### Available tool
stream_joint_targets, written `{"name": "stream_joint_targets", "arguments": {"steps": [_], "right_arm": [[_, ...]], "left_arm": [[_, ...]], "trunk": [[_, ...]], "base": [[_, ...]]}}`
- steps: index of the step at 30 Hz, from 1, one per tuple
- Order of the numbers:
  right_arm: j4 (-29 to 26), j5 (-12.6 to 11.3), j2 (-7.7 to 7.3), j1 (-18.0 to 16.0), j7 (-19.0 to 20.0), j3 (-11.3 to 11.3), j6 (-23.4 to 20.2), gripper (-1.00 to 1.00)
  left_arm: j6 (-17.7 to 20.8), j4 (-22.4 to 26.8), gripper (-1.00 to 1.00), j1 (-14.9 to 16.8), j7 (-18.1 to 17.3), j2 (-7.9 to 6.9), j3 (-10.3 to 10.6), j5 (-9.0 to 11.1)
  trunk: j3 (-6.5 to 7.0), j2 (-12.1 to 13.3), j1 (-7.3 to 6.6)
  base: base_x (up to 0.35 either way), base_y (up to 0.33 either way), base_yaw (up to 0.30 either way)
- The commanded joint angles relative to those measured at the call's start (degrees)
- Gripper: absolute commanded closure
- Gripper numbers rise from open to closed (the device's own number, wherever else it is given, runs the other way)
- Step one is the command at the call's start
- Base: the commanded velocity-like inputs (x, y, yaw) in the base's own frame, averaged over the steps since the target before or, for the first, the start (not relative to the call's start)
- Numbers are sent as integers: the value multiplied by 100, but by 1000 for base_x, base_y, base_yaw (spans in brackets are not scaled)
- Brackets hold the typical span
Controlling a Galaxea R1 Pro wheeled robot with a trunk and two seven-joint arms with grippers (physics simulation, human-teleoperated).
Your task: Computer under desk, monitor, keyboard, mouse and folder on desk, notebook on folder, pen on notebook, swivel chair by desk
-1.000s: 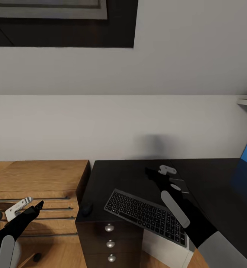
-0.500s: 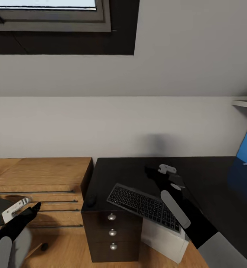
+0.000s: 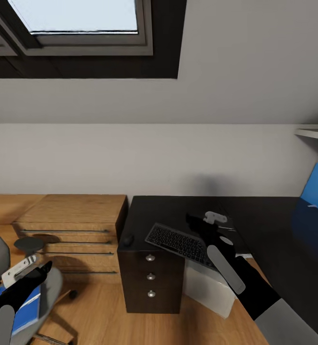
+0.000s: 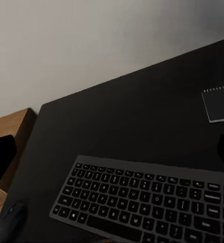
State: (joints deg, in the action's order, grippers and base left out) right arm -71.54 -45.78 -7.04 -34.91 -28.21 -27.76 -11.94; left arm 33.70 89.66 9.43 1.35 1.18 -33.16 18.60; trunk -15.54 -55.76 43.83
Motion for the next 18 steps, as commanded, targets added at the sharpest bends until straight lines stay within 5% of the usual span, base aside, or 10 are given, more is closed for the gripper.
{"name": "stream_joint_targets", "arguments": {"steps": [1, 13, 18], "right_arm": [[-10, -28, -7, -7, -44, -14, -14, -100], [37, -35, -16, -7, -34, -4, -19, -100], [160, -187, -91, -7, -27, 141, -25, -100]], "left_arm": [[37, 8, -100, 6, 14, 5, -12, 56], [33, 8, -100, 6, 2, 0, -33, 81], [32, 29, -100, 6, -2, 2, -226, 96]], "trunk": [[10, 35, -25], [82, 196, -113], [82, 196, -113]], "base": [[-310, 0, 2], [-34, 0, 0], [0, 0, 0]]}}
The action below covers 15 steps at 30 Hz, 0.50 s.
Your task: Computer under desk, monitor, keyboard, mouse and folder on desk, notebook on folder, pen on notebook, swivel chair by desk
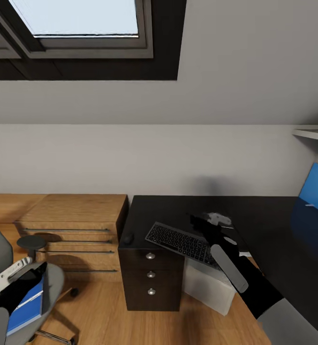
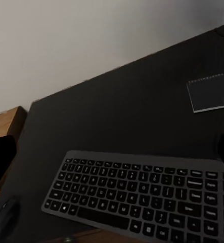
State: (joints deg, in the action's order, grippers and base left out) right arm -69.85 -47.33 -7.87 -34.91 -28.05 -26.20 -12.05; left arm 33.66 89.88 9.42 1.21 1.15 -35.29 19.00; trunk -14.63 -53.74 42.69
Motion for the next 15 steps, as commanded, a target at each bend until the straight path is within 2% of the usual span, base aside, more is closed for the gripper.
{"name": "stream_joint_targets", "arguments": {"steps": [1, 2, 3, 7, 8, 12, 15], "right_arm": [[15, -219, -65, -7, -37, 114, -18, -100], [26, -344, -99, -7, -35, 176, -19, -100], [46, -644, -176, -7, -31, 273, -22, -100], [101, -1313, -380, -7, -7, 377, -11, -100], [133, -1630, -494, -7, 31, 403, -5, -100], [217, -2203, -701, -7, 201, 436, 5, -100], [343, -2414, -775, -7, 385, 455, 5, -100]], "left_arm": [[38, 14, -100, 7, 12, 9, -84, 61], [39, 17, -100, 7, 12, 10, -109, 62], [39, 22, -100, 7, 12, 13, -145, 65], [38, 27, -100, 7, 11, 15, -178, 67], [39, 28, -100, 7, 11, 15, -185, 68], [41, 29, -100, 7, 11, 16, -193, 64], [40, 30, -100, 7, 11, 16, -195, 62]], "trunk": [[-8, -6, 1], [-26, -46, 23], [-44, -86, 45], [-116, -247, 133], [-134, -287, 155], [-206, -447, 243], [-260, -568, 309]], "base": [[0, 0, 0], [0, 0, 0], [0, 0, 0], [0, 0, 0], [0, 0, 0], [0, 0, 0], [0, 0, 0]]}}
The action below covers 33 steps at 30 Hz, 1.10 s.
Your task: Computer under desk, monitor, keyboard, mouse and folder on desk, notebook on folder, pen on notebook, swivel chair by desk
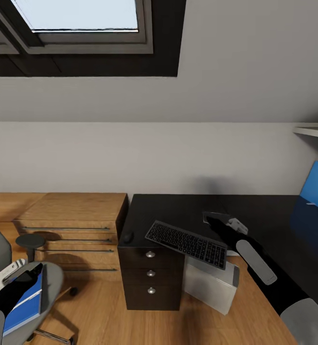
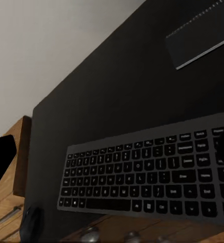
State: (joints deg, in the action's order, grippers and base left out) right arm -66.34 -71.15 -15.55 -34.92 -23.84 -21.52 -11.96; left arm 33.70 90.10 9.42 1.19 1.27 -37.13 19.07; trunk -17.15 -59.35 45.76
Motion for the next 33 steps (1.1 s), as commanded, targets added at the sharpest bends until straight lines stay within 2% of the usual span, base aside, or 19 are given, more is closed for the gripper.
{"name": "stream_joint_targets", "arguments": {"steps": [1, 9, 10, 16, 22, 33], "right_arm": [[27, -61, -18, -6, 9, -9, -6, -100], [185, -177, -122, -6, 224, 68, -8, -100], [195, -189, -275, -6, 242, 82, -2, -100], [191, -271, -401, 1, 246, 96, 43, -100], [192, -285, -401, 2, 240, 95, 157, -100], [192, -292, -362, 2, 240, 87, 176, -100]], "left_arm": [[37, 8, -100, 7, 12, 5, -12, 54], [35, 8, -100, 7, 12, 8, -13, 53], [31, 8, -100, 7, 12, 17, -13, 53], [33, 15, -100, 7, 17, 30, -13, 53], [40, 17, -100, 7, 14, 67, -13, 49], [40, 17, -100, 7, 14, 75, -13, 51]], "trunk": [[-26, -47, 23], [-170, -368, 199], [-188, -408, 221], [-296, -649, 353], [-403, -890, 485], [-601, -1331, 726]], "base": [[0, 0, 0], [0, 0, 0], [0, 0, 0], [0, 0, 0], [-26, 0, 0], [-215, 0, 0]]}}
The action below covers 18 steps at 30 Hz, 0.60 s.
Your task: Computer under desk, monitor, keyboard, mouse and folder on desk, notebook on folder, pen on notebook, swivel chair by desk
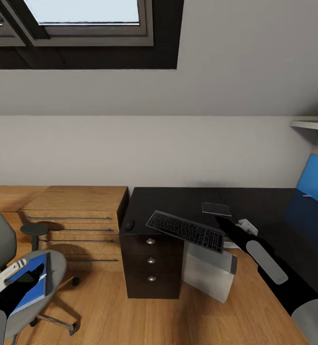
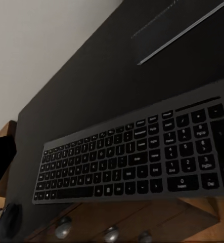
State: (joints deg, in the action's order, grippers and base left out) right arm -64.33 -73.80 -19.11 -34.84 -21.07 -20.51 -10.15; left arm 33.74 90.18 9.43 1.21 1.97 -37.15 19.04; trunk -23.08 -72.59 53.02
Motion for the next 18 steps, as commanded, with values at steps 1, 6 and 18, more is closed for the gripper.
{"name": "stream_joint_targets", "arguments": {"steps": [1, 6, 18], "right_arm": [[-9, -28, -6, -6, -38, -14, -4, -100], [-9, -29, -5, -5, -35, -14, -4, -100], [6, -23, 10, -5, -26, -22, 0, -100]], "left_arm": [[36, 8, -100, 6, 12, 5, -12, 55], [36, 8, -100, 6, 12, 8, -12, 55], [44, -4, -100, 6, 20, 35, 74, 43]], "trunk": [[-26, -46, 22], [-115, -247, 132], [-331, -728, 396]], "base": [[-50, 0, 0], [-18, 0, 0], [-1, 0, 0]]}}
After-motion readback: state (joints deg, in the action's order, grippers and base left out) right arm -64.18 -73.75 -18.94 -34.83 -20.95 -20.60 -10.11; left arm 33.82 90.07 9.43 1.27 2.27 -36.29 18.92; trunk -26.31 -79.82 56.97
